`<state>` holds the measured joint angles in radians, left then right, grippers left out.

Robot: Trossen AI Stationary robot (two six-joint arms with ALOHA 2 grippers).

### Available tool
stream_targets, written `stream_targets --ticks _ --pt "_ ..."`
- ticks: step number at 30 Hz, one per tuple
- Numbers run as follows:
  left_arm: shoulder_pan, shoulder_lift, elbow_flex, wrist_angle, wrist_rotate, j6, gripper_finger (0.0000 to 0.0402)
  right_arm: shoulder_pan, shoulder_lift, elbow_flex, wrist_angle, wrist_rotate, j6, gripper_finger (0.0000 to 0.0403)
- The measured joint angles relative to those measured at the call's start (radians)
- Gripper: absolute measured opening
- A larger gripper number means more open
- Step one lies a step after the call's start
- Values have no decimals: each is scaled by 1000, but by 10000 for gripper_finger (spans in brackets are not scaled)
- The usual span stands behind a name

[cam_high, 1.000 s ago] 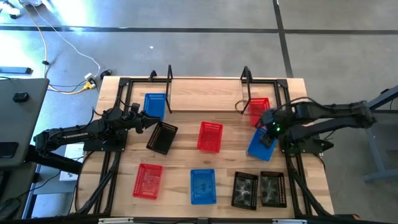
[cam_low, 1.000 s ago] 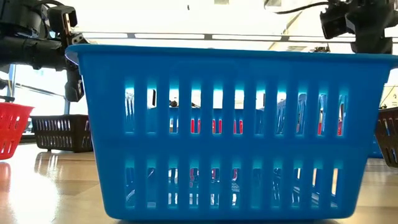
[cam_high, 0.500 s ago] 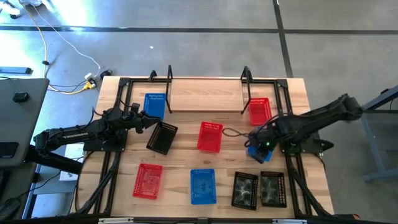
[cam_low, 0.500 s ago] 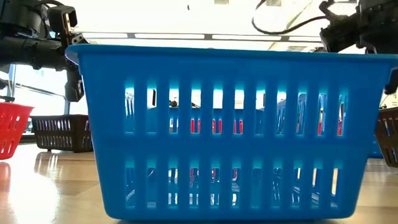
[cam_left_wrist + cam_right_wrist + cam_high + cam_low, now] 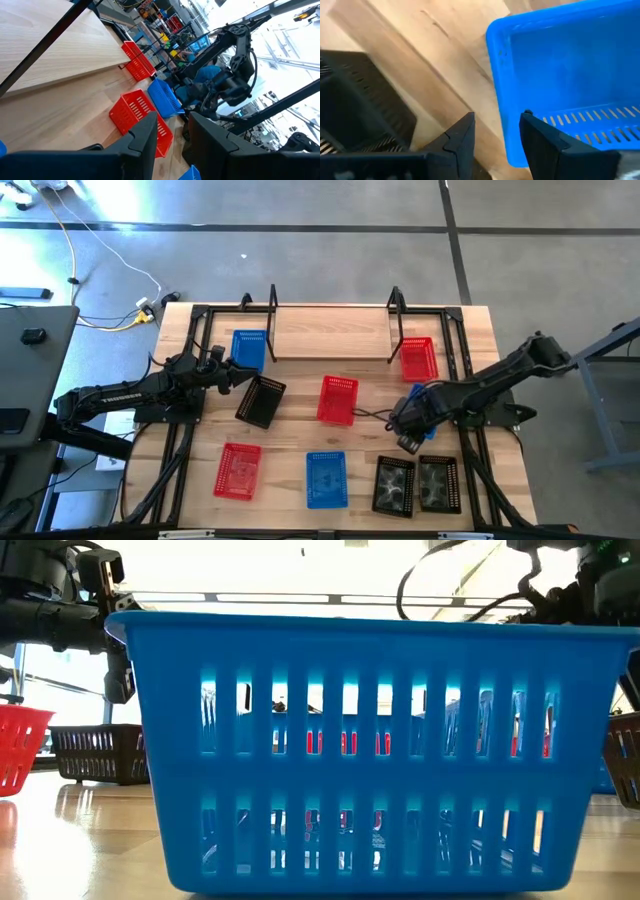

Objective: Stack baskets on shelf by color
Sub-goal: Put the middle right blue basket on the shelf

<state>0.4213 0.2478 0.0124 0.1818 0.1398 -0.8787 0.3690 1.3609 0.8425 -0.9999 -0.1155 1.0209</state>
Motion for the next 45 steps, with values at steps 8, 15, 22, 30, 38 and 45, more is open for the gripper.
stream_targets --ticks 8,15,22,30,38,45 --pt "0 0 0 0 0 0 101 14 97 0 -11 20 2 123" --pt "0 0 0 1 0 0 101 14 119 7 5 -1 -8 16" --pt "0 0 0 1 0 0 101 14 117 118 -17 1 -67 5" --pt "0 0 0 1 0 0 101 10 116 301 -59 81 -187 2" --pt "0 0 0 1 0 0 101 -45 116 411 -63 130 -364 1" --pt "0 0 0 1 0 0 101 -124 116 486 -64 256 -603 1"
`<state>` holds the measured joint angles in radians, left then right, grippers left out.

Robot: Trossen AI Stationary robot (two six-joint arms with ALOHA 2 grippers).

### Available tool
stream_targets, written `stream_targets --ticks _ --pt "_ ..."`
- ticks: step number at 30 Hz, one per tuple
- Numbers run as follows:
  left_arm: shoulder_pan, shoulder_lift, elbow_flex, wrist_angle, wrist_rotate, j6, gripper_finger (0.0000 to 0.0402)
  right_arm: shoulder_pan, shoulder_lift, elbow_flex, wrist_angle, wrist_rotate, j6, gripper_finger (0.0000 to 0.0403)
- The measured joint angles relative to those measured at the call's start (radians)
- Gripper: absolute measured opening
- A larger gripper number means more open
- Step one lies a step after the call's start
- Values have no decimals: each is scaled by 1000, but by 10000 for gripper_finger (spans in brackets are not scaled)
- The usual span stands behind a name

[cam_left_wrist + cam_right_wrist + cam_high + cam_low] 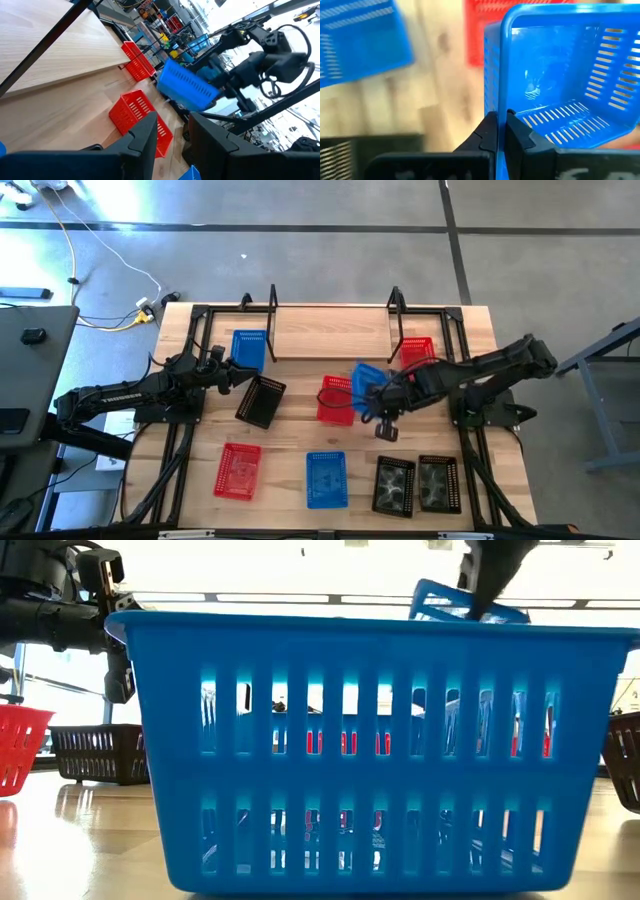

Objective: Stack baskets on shelf by color
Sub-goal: Put the middle right blue basket on the shelf

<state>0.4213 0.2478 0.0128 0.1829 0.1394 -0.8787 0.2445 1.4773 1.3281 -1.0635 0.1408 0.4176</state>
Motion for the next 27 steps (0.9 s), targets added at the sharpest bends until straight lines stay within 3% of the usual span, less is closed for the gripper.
stream_targets --ticks 11,17,27 --pt "0 0 0 0 0 0 101 -205 0 16 -14 206 -416 0" --pt "0 0 0 0 0 0 101 -334 19 16 -13 270 -583 0" --pt "0 0 0 -1 0 35 101 -485 163 16 -10 225 -700 0"
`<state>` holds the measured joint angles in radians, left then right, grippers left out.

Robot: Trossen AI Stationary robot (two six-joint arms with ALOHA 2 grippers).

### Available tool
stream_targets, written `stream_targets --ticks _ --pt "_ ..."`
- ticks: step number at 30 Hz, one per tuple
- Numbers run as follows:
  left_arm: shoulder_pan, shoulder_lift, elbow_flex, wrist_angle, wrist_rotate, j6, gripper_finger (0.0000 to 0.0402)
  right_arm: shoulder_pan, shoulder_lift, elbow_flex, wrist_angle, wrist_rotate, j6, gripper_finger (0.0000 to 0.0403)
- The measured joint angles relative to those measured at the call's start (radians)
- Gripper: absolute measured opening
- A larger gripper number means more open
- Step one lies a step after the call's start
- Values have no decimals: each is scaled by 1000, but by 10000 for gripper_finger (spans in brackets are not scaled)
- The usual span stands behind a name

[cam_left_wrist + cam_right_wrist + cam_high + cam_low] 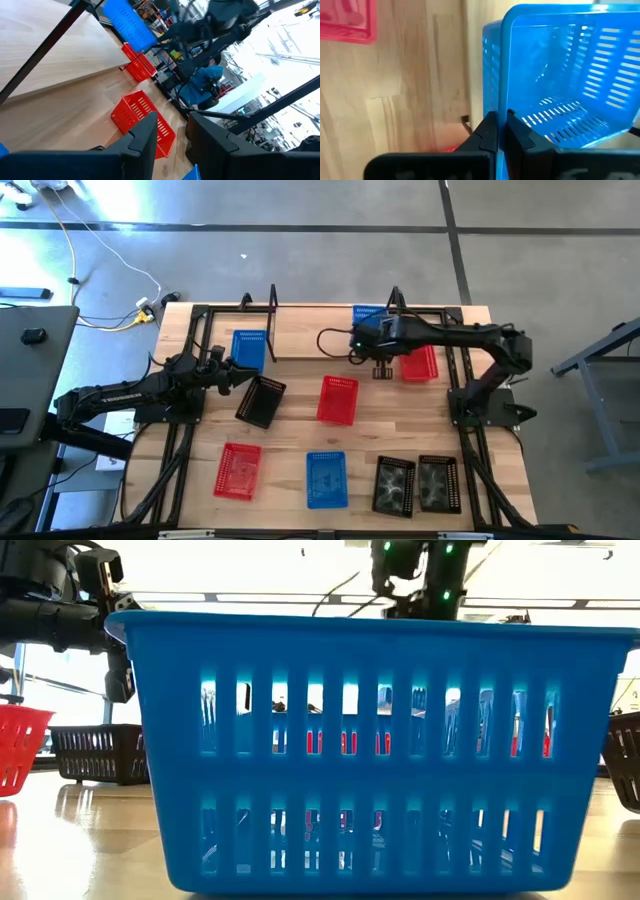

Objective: Stack baskets on shelf by color
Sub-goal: Put the middle right blue basket on the shelf

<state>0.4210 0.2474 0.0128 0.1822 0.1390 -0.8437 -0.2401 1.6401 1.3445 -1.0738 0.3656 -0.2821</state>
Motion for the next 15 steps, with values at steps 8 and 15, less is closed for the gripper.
stream_targets --ticks 8,15 --pt "0 0 0 0 0 1 101 -31 80 0 -2 0 -15 0" --pt "0 0 0 0 0 2 101 -63 105 0 0 -29 -15 0"
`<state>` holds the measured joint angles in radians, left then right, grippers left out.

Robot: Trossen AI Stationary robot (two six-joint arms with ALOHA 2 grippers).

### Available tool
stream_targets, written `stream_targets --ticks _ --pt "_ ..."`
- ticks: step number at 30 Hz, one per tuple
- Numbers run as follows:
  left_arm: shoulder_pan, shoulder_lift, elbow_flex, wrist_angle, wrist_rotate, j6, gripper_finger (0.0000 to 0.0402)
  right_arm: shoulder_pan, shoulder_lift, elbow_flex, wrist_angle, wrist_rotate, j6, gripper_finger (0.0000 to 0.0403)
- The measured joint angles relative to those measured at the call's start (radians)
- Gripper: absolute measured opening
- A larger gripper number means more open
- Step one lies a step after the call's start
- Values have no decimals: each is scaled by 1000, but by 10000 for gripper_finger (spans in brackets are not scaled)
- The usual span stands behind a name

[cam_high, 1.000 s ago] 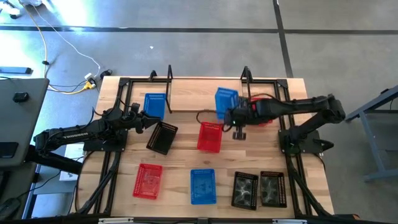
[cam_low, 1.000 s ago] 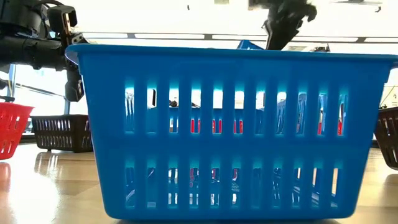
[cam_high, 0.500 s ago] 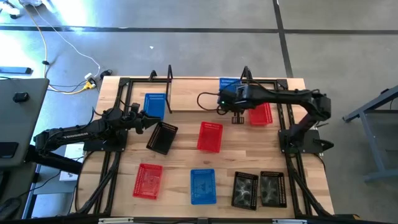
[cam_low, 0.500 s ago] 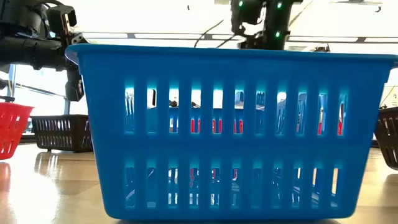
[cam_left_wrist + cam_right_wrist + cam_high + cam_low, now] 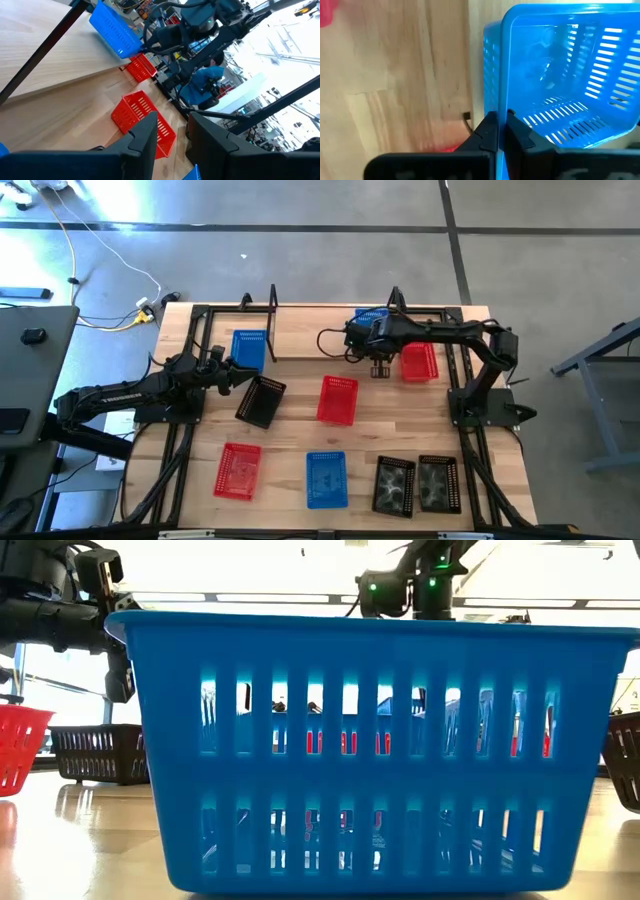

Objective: Stack baskets on shelf by color
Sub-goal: Put the middle right blue basket on the shelf

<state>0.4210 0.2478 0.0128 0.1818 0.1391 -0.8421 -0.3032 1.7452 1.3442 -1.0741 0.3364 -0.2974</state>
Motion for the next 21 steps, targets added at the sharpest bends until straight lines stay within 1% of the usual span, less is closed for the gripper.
stream_targets --ticks 2,7,12,21 --pt "0 0 0 0 0 0 101 -11 3 0 0 -23 -3 0" --pt "0 0 0 0 0 0 101 -27 3 0 5 -26 -25 0" --pt "0 0 0 0 0 -1 101 -42 3 0 5 -68 -24 0" --pt "0 0 0 1 0 -3 101 -44 3 0 6 -71 -26 0"
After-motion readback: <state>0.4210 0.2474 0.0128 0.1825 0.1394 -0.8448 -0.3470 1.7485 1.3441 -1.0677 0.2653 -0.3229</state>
